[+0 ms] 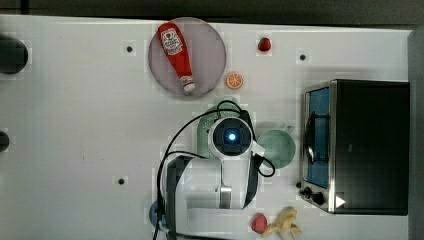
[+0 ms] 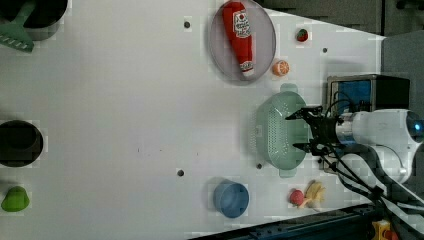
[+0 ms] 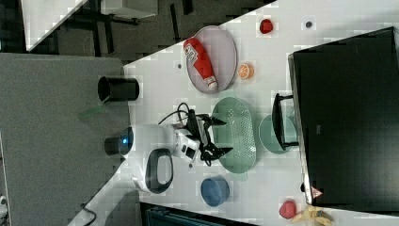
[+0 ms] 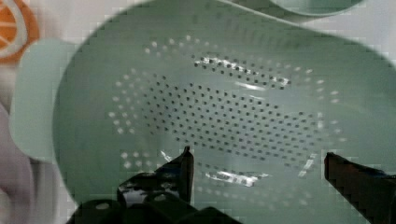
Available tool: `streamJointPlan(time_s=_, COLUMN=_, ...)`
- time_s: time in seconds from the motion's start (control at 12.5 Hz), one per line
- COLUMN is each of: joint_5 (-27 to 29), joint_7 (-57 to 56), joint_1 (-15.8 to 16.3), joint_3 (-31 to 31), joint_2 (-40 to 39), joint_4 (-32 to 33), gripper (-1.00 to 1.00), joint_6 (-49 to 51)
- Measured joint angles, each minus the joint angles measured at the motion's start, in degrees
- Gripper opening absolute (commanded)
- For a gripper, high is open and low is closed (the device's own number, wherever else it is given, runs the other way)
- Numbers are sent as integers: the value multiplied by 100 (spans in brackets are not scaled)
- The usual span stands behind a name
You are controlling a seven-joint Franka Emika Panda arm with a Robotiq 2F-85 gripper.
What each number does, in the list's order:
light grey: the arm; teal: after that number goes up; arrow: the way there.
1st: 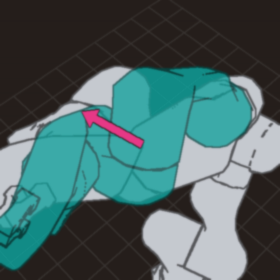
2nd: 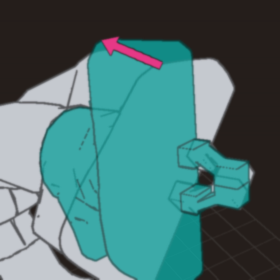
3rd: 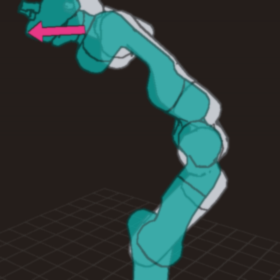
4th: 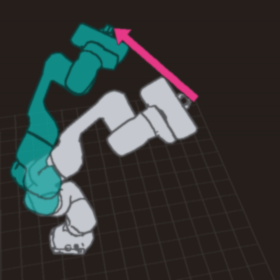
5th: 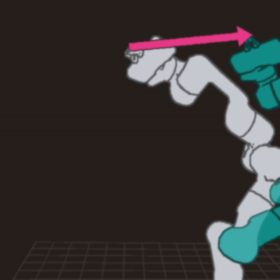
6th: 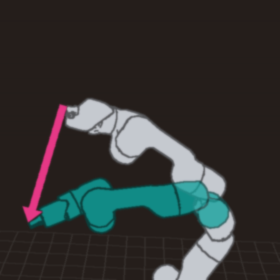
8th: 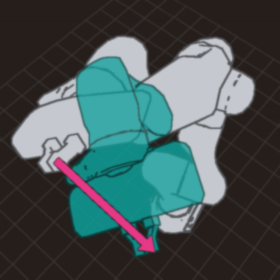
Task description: Drag strainer right to left.
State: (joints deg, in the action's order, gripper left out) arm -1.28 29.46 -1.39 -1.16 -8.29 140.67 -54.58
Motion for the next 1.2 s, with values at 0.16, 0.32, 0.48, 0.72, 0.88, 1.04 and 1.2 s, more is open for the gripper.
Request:
streamJointPlan(time_s=0.16, joint_5=8, joint_7=361, joint_1=-19, joint_3=99, joint_2=-346, joint_4=-90, gripper=100, joint_6=-327)
streamJointPlan(time_s=0.32, joint_5=-43, joint_7=439, joint_1=41, joint_3=97, joint_2=-721, joint_4=-168, gripper=100, joint_6=-691)
streamJointPlan(time_s=0.48, joint_5=-151, joint_7=691, joint_1=83, joint_3=81, joint_2=-927, joint_4=22, gripper=100, joint_6=-1234)
streamJointPlan(time_s=0.72, joint_5=-13, joint_7=954, joint_1=220, joint_3=126, joint_2=-1268, joint_4=45, gripper=100, joint_6=-1301)
streamJointPlan(time_s=0.88, joint_5=-47, joint_7=1027, joint_1=327, joint_3=140, joint_2=-1400, joint_4=123, gripper=100, joint_6=-1301)
streamJointPlan(time_s=1.04, joint_5=-33, joint_7=1256, joint_1=386, joint_3=244, joint_2=-1426, joint_4=-22, gripper=100, joint_6=-1211)
streamJointPlan(time_s=1.2, joint_5=37, joint_7=1466, joint_1=589, joint_3=277, joint_2=-1341, joint_4=-45, gripper=100, joint_6=-1312)
